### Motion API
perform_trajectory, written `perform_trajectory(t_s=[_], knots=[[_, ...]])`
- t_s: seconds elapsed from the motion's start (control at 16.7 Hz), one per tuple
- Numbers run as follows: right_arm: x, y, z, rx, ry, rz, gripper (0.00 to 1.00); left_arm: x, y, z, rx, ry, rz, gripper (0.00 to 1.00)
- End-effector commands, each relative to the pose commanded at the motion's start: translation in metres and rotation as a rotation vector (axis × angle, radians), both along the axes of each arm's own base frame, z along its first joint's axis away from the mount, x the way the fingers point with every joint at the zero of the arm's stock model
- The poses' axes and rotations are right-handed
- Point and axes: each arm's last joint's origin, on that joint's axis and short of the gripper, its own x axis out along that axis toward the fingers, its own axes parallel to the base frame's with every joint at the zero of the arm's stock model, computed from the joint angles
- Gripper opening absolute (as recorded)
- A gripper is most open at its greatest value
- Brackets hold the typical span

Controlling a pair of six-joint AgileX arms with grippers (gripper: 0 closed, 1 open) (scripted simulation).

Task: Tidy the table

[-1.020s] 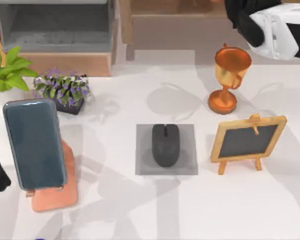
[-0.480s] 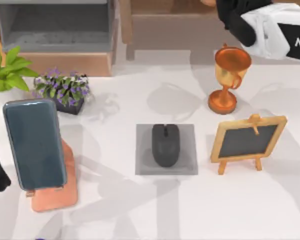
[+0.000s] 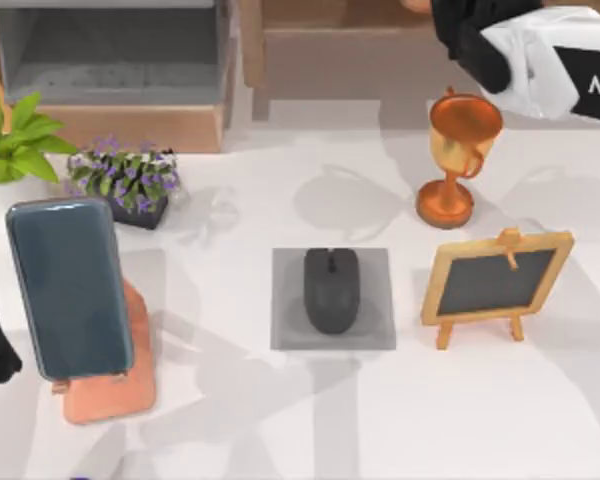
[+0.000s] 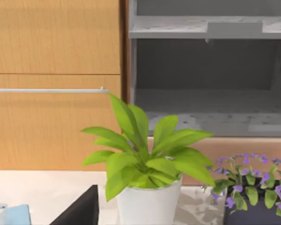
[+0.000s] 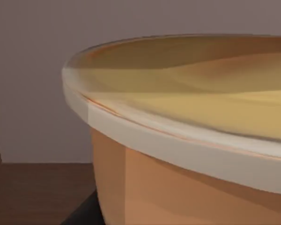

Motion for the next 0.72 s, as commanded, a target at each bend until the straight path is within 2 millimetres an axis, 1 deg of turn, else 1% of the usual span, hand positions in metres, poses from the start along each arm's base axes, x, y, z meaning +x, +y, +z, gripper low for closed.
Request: perform_trajectory(t_s=[0.66, 0.72], knots=[[0.0000, 0.0000, 0.0000, 0.000, 0.000, 0.000, 0.98, 0.0000, 0.0000, 0.0000, 0.000, 0.000, 0.000, 1.00], [0.0000, 0.0000, 0.0000, 0.000, 0.000, 0.000, 1.00, 0.0000, 0.0000, 0.0000, 0.000, 0.000, 0.000, 1.00]])
